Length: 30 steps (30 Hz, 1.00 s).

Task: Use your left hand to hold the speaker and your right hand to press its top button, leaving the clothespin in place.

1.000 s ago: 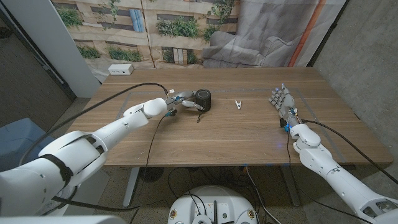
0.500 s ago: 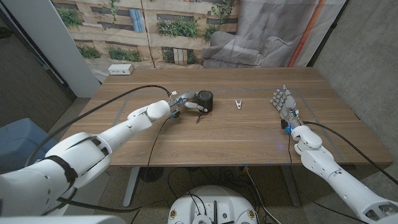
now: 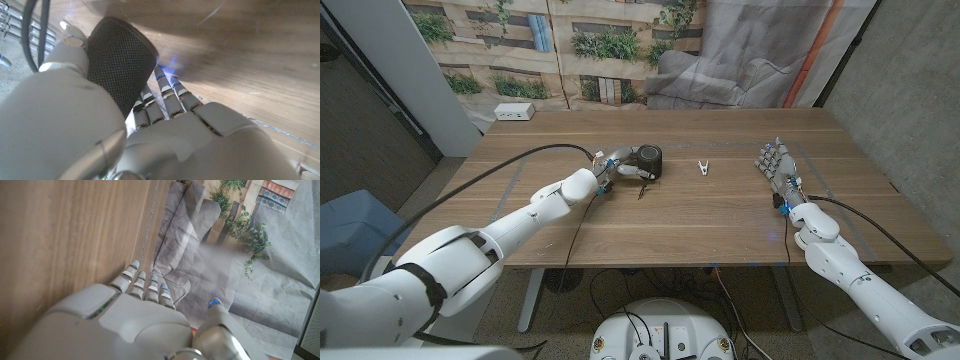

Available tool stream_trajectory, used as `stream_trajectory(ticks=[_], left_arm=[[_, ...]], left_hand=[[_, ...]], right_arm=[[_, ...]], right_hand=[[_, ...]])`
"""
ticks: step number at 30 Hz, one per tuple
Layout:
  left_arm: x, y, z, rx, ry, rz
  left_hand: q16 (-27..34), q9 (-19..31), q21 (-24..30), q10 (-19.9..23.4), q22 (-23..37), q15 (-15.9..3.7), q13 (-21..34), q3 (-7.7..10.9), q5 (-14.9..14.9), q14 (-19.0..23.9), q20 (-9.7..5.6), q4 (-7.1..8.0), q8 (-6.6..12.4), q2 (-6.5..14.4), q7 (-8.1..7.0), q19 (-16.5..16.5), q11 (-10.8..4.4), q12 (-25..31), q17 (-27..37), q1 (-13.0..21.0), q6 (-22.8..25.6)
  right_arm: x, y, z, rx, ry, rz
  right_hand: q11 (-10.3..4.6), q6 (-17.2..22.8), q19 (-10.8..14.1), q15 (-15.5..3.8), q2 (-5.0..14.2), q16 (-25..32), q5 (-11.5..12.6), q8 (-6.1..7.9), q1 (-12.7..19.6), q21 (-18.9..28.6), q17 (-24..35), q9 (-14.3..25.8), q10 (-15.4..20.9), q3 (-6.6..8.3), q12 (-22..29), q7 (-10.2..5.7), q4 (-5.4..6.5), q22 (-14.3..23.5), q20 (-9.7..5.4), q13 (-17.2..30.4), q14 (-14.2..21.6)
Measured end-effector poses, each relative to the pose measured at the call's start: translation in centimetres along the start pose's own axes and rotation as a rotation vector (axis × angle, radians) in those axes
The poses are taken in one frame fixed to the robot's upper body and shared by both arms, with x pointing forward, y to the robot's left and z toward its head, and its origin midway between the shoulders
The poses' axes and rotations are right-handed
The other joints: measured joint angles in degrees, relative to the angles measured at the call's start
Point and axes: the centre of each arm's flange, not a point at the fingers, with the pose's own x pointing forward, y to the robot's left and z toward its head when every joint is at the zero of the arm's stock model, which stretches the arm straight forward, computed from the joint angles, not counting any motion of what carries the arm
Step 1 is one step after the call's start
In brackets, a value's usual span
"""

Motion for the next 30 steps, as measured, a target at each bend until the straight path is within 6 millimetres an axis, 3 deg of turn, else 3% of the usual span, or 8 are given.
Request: stream_trajectory(ticks=[6, 13, 20, 30], left_arm=[[-0.1, -0.5, -0.1, -0.02, 0.005, 0.032], [-0.2, -0.6, -0.1, -0.027, 0.005, 0.057], [-0.3, 0.1, 0.3, -0.024, 0.0, 0.086], [-0.4, 1.9, 1.5, -0.012, -0.014, 0.118]], left_hand=[[0.7, 0.51, 0.35, 2.06, 0.22, -0.44, 0.37, -1.21, 0.0, 4.04, -0.05, 0.11, 1.02, 0.0, 0.05, 1.68, 1.68, 0.52, 0.49, 0.0, 0.43], [1.59, 0.78, 0.35, 4.57, 0.22, -1.22, 0.82, -2.12, 0.02, 7.9, -0.13, 0.21, 2.22, 0.01, 2.46, 3.98, 4.19, 0.96, 0.53, -0.01, 2.84], [1.52, 0.75, 0.92, 6.41, 0.22, -1.57, 0.83, -2.37, 0.23, 10.48, -0.14, 0.15, 3.33, 0.02, 3.81, 6.08, 6.03, 1.36, 0.47, -0.02, 4.19], [1.5, 0.79, 1.13, 7.47, 0.49, -0.62, 0.8, -2.53, 0.22, 11.65, -0.11, 0.14, 3.33, 0.03, 4.67, 7.51, 6.71, 1.34, 0.5, -0.03, 5.05]], right_arm=[[-0.1, -0.1, 0.0, -0.001, 0.001, 0.0], [-0.1, -0.2, 0.0, -0.001, 0.001, 0.001], [-0.2, -0.3, 0.1, 0.0, -0.004, 0.001], [-0.1, -0.4, 0.1, 0.004, -0.01, 0.005]], right_hand=[[0.0, 0.0, 0.0, 0.0, 0.0, 0.0, 0.0, 0.0, 0.0, 0.0, 0.0, 0.0, 0.0, 0.08, 0.0, 0.0, -0.08, 0.0, 0.0, 0.0, 0.0], [0.0, 0.0, 0.0, 0.0, 0.0, 0.0, 0.0, 0.0, 0.0, 0.0, 0.0, 0.0, 0.0, 0.08, 0.0, 0.0, -0.08, 0.0, 0.0, 0.0, 0.0], [0.0, 0.0, 0.0, 0.0, 0.0, 0.0, 0.0, 0.0, 0.0, 0.0, 0.01, 0.0, 0.0, 0.08, 0.0, 0.0, -0.08, 0.0, -0.01, 0.0, 0.0], [0.0, 0.0, 0.0, 0.0, 0.0, 0.0, 0.0, 0.0, 0.0, 0.0, -0.27, 0.0, 0.0, 0.08, 0.0, 0.0, -0.07, 0.0, -0.01, 0.0, 0.0]])
